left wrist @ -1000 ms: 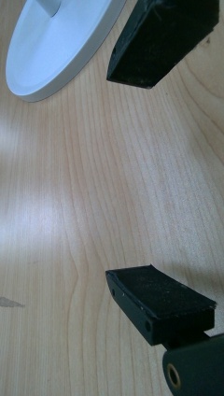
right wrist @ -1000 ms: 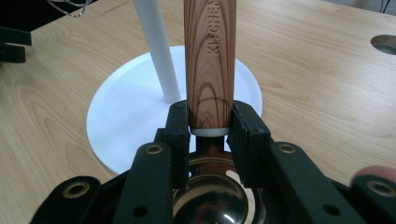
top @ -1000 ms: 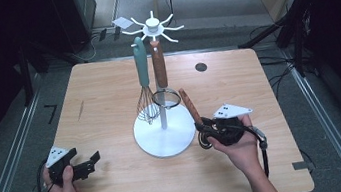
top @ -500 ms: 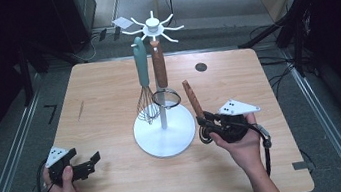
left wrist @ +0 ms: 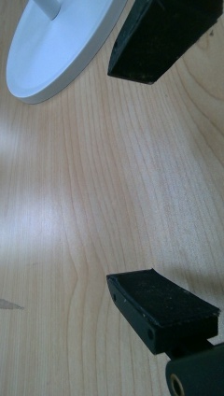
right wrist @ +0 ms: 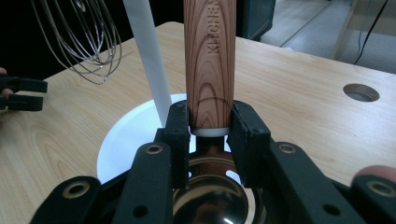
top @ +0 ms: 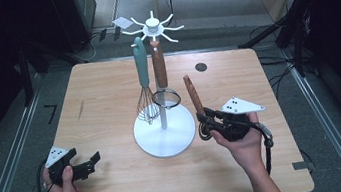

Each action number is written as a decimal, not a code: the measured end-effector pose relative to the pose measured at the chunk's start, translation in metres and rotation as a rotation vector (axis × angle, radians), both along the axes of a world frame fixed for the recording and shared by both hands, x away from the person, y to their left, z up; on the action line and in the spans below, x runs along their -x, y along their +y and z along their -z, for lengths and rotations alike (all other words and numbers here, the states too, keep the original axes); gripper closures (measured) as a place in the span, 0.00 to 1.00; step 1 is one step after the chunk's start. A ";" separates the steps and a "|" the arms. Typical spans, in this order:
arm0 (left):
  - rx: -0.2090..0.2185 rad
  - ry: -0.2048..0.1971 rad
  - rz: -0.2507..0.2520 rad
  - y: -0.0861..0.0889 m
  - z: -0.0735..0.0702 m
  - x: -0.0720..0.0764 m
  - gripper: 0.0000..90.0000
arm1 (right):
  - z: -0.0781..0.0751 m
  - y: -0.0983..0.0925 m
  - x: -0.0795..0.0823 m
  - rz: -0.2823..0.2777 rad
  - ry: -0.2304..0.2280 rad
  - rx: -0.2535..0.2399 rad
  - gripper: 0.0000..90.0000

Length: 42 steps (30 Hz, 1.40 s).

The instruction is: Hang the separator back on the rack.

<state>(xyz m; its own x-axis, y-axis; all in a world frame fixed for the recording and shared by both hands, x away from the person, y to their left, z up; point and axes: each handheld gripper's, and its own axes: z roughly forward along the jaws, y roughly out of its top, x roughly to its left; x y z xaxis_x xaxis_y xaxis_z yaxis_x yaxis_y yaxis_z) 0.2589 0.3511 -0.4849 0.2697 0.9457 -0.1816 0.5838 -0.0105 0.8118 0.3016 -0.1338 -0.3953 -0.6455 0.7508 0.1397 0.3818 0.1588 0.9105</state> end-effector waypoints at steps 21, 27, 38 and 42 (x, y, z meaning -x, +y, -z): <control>0.000 -0.001 -0.002 0.000 0.000 0.000 0.04 | -0.020 0.004 0.004 -0.008 -0.050 -0.028 0.79; 0.001 0.000 -0.003 0.000 0.000 0.000 0.04 | -0.025 0.005 0.005 -0.008 -0.064 -0.033 0.79; 0.003 0.001 -0.004 0.000 0.000 0.000 0.04 | -0.034 0.007 0.007 -0.006 -0.105 -0.058 0.79; -0.002 0.003 -0.003 0.000 0.000 0.000 0.04 | -0.038 0.008 0.008 -0.009 -0.115 -0.069 0.79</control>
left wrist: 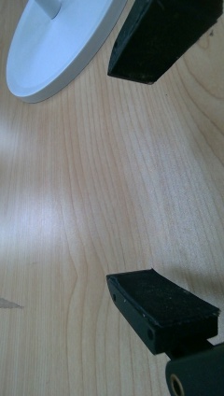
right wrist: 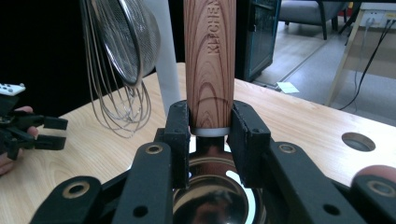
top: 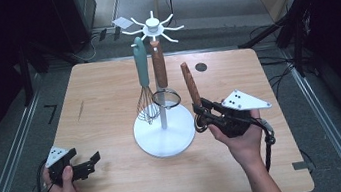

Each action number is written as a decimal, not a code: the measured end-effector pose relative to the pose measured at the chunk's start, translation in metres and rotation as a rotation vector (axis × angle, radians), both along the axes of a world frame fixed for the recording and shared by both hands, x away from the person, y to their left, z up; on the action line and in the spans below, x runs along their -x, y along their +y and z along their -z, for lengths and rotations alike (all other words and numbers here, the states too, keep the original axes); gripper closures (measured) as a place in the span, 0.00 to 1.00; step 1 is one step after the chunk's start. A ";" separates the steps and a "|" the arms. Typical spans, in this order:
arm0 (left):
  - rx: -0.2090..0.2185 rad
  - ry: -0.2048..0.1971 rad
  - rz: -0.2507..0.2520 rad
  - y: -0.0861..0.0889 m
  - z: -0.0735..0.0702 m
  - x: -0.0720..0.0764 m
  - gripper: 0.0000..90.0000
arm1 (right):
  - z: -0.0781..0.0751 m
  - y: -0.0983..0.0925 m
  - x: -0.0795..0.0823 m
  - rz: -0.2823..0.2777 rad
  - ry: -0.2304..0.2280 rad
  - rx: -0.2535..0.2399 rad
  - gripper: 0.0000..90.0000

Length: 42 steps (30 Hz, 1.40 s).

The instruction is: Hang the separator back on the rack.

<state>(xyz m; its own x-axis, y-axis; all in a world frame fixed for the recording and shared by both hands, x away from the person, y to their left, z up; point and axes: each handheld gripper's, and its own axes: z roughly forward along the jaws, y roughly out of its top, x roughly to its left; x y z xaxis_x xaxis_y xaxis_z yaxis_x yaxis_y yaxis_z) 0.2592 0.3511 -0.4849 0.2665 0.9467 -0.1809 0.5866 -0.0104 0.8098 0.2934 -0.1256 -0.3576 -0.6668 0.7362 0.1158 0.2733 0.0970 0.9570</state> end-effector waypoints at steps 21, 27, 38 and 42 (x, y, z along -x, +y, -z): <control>-0.001 0.003 0.000 0.000 0.000 0.000 0.04 | -0.013 0.005 0.006 -0.027 -0.049 -0.038 0.79; 0.001 0.004 0.001 0.000 0.000 0.000 0.04 | -0.018 0.006 0.007 -0.035 -0.061 -0.042 0.79; 0.002 0.003 0.002 0.000 0.000 0.000 0.04 | -0.028 0.009 0.008 -0.043 -0.095 -0.049 0.79; 0.002 0.002 0.002 0.000 0.000 0.000 0.04 | -0.030 0.010 0.008 -0.043 -0.099 -0.053 0.79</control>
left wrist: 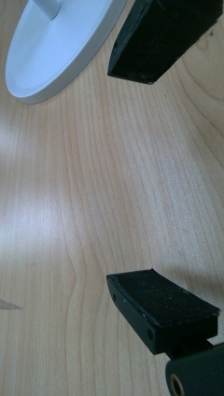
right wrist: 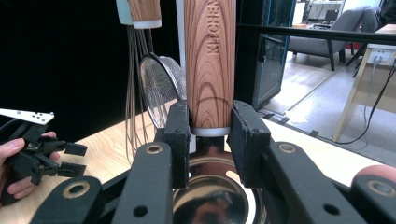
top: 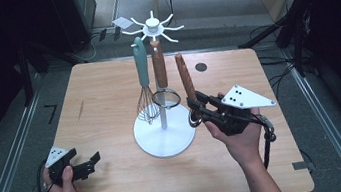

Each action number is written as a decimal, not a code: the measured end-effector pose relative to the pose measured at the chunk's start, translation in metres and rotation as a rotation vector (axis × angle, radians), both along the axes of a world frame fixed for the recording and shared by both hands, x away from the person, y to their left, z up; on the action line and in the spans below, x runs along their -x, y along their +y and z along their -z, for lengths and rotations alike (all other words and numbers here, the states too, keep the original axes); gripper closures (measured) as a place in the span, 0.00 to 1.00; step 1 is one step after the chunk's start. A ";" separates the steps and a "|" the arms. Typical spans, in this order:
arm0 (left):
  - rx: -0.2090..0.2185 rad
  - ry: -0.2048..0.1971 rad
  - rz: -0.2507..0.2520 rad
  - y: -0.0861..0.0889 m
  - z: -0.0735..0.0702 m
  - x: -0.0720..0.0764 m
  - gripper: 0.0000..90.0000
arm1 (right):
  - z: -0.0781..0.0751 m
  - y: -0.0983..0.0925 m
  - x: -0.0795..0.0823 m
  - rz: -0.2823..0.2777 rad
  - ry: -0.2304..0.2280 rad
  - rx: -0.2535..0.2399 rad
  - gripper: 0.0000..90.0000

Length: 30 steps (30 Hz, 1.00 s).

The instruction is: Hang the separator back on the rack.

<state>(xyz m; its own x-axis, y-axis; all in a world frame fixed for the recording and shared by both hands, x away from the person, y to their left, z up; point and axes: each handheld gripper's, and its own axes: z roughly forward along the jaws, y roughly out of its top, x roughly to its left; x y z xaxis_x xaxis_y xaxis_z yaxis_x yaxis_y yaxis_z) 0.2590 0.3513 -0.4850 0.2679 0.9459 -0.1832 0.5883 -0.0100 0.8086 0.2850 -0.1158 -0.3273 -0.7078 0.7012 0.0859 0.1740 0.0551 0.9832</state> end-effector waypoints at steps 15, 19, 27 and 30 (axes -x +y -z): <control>-0.002 0.001 0.000 0.000 0.000 0.000 0.04 | -0.011 -0.001 0.001 -0.004 -0.024 -0.021 0.79; -0.001 0.000 0.000 0.000 0.000 0.000 0.04 | -0.014 0.000 0.001 -0.004 -0.035 -0.022 0.79; -0.002 0.000 0.000 0.000 0.000 0.000 0.04 | -0.022 0.000 0.001 -0.006 -0.053 -0.034 0.79; -0.001 -0.002 0.000 0.000 0.000 0.000 0.04 | -0.025 -0.001 0.002 -0.003 -0.057 -0.037 0.79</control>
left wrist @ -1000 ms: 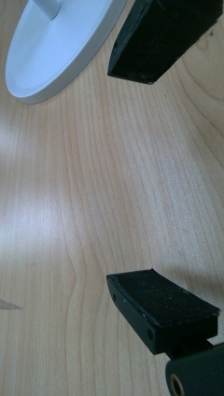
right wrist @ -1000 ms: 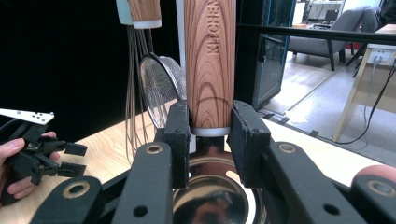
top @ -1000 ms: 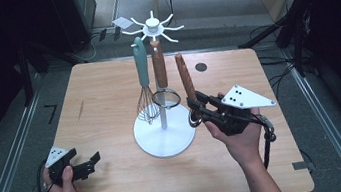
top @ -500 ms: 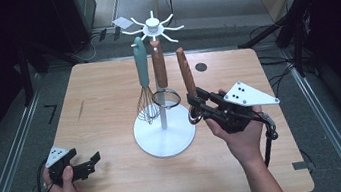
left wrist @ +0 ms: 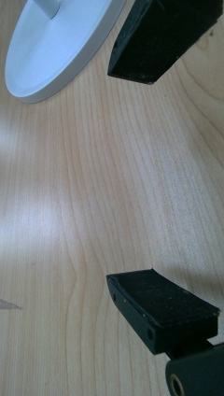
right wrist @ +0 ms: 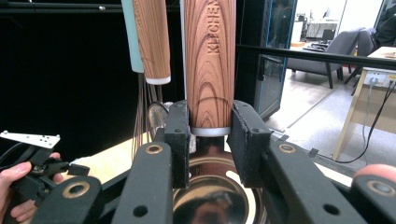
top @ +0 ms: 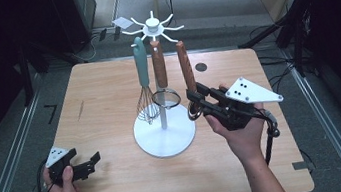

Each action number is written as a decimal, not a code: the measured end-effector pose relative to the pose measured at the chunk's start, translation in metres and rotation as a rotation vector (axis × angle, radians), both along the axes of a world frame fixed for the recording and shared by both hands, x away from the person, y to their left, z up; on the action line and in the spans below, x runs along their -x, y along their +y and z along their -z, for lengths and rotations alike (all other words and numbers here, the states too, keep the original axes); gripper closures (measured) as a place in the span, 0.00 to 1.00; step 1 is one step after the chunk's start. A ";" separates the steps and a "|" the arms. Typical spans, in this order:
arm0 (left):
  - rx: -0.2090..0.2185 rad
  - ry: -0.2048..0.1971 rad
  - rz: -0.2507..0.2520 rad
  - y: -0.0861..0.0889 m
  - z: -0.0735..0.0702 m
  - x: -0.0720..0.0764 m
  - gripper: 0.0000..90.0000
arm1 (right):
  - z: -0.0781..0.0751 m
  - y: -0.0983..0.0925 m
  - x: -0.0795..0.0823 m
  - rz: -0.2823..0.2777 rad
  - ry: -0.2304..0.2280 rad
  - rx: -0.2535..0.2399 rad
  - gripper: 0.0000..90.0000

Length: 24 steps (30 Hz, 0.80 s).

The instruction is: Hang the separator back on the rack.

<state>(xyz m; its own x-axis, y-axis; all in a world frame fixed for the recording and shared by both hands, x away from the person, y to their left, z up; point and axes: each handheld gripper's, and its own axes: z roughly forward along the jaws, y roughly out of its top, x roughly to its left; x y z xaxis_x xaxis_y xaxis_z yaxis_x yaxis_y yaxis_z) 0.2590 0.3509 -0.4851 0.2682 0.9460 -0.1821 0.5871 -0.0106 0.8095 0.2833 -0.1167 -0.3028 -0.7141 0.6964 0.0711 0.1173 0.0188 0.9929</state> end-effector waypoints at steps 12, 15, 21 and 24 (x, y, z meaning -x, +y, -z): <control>-0.001 0.000 0.000 0.000 0.000 0.000 0.04 | -0.008 -0.002 0.002 0.008 -0.014 -0.021 0.79; -0.003 0.000 0.003 0.000 0.000 0.000 0.04 | -0.010 -0.003 0.002 0.010 -0.021 -0.023 0.79; -0.003 -0.003 0.003 0.000 0.000 0.000 0.04 | -0.013 -0.002 0.004 0.010 -0.027 -0.028 0.79; -0.005 -0.004 0.003 0.000 0.000 0.000 0.04 | -0.014 -0.001 0.004 0.006 -0.033 -0.027 0.79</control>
